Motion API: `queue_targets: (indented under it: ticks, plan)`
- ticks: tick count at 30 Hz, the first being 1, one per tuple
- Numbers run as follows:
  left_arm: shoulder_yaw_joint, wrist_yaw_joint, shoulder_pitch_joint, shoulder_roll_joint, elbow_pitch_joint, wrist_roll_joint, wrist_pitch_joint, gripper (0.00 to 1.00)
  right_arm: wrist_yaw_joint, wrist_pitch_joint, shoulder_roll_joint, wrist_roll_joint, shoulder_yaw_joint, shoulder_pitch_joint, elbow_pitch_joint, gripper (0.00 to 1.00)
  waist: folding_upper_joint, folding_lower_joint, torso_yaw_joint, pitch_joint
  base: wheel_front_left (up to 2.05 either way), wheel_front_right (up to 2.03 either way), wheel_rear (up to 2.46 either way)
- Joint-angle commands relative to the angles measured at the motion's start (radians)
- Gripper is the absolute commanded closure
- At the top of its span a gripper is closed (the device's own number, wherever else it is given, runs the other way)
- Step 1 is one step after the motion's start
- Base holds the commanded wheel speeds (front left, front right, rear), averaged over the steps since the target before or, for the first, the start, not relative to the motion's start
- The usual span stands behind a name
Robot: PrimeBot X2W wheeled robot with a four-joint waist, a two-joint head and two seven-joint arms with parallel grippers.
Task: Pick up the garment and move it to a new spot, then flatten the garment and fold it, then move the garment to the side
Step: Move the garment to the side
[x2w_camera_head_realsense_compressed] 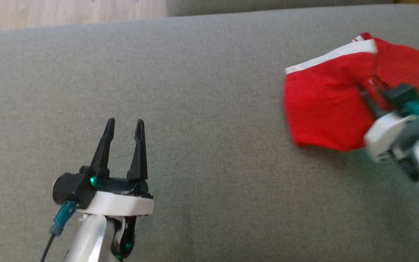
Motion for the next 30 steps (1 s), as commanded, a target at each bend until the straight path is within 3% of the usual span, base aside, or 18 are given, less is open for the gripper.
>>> queue_targets:
  ticks: [1,8,13,23,30]
  plan:
    - [0.036,-0.002,-0.039,0.004,-0.045,0.005,-0.006,0.0,0.007,0.019,-0.082,0.036,0.023,-0.043,-0.054,1.0,0.0,0.0001,-0.011,0.03,0.0,0.0,0.0]
    - [0.015,-0.009,-0.095,0.004,-0.05,0.009,-0.006,0.0,0.007,0.084,-0.357,0.163,0.023,-0.076,-0.084,1.0,0.0,0.0001,-0.005,0.132,0.0,0.0,0.0]
    - [0.014,-0.012,-0.127,0.004,-0.043,0.011,-0.006,0.0,0.007,0.112,-0.464,0.201,-0.011,-0.099,-0.037,1.0,0.0,0.0001,0.01,0.183,0.0,0.0,0.0]
    - [0.014,-0.015,-0.163,0.004,-0.036,0.008,-0.006,0.0,0.007,0.168,-0.508,0.187,-0.026,-0.124,0.034,1.0,0.0,0.0001,0.024,0.224,0.0,0.0,0.0]
    - [0.012,-0.016,-0.175,0.004,-0.032,0.01,-0.006,0.0,0.007,0.17,-0.481,0.125,-0.064,-0.141,0.055,1.0,0.0,0.0001,0.021,0.231,0.0,0.0,0.0]
